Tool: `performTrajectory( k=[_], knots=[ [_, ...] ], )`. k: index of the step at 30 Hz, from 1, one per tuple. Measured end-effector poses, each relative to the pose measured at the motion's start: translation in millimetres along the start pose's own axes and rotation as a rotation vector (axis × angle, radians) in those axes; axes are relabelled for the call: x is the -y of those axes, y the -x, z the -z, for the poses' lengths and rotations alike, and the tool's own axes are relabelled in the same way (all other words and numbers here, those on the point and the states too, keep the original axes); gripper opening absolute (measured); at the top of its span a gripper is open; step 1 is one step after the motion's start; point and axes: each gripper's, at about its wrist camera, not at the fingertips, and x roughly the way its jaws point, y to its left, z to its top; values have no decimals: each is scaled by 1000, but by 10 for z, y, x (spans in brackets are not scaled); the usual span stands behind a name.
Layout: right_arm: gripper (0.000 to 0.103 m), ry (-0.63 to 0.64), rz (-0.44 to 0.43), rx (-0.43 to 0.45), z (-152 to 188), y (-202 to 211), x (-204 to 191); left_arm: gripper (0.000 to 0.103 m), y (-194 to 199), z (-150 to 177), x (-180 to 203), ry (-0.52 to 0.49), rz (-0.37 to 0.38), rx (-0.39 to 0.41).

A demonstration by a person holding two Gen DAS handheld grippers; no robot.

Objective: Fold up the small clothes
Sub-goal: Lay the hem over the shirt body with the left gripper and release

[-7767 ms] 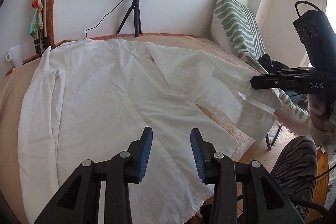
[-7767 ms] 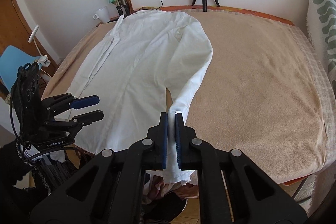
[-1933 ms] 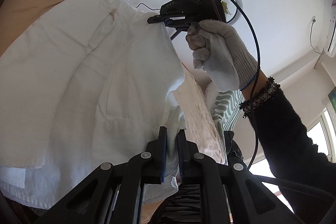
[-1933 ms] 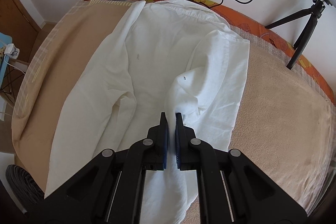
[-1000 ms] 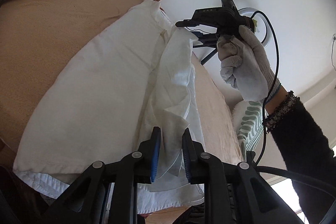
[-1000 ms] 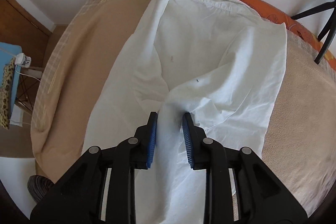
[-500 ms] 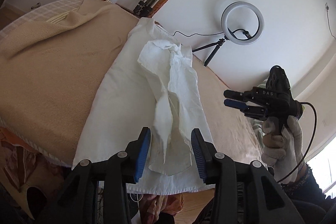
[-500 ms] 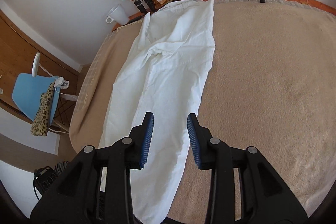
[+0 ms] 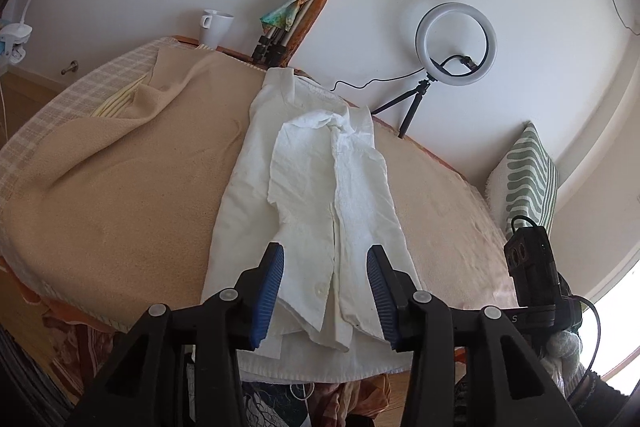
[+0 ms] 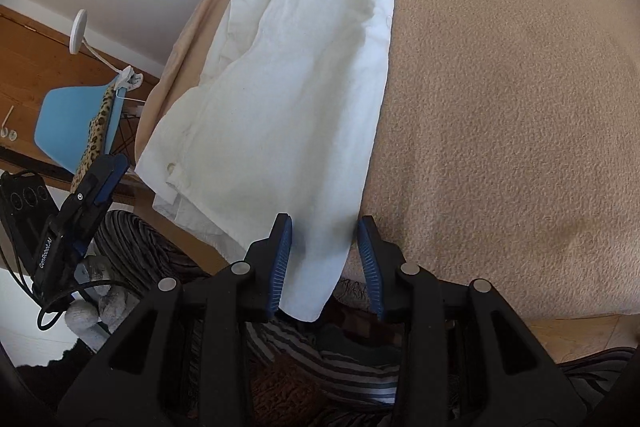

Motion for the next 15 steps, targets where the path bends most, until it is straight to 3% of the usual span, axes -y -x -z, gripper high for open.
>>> performTrajectory(
  k=[4,8,10,11,13,15],
  knots=[
    [36,-8,-43,0,33,-6,14,44,-395,-24,71,20,122,-178],
    [36,-7,-71,-4,74,-11,31,41,-650,21,25,58,115,-230],
    [29,-6,-81,-2,83,-22,39,22,-734,45,6,78,139,-256],
    [21,-3,-86,-3,77,-29,47,21,-768,55,14,73,146,-263],
    [13,-15,-100,-3,66,-43,79,0,-811,76,21,65,147,-271],
    [6,-29,-119,2,63,-46,112,0,-818,81,40,53,150,-272]
  ],
)
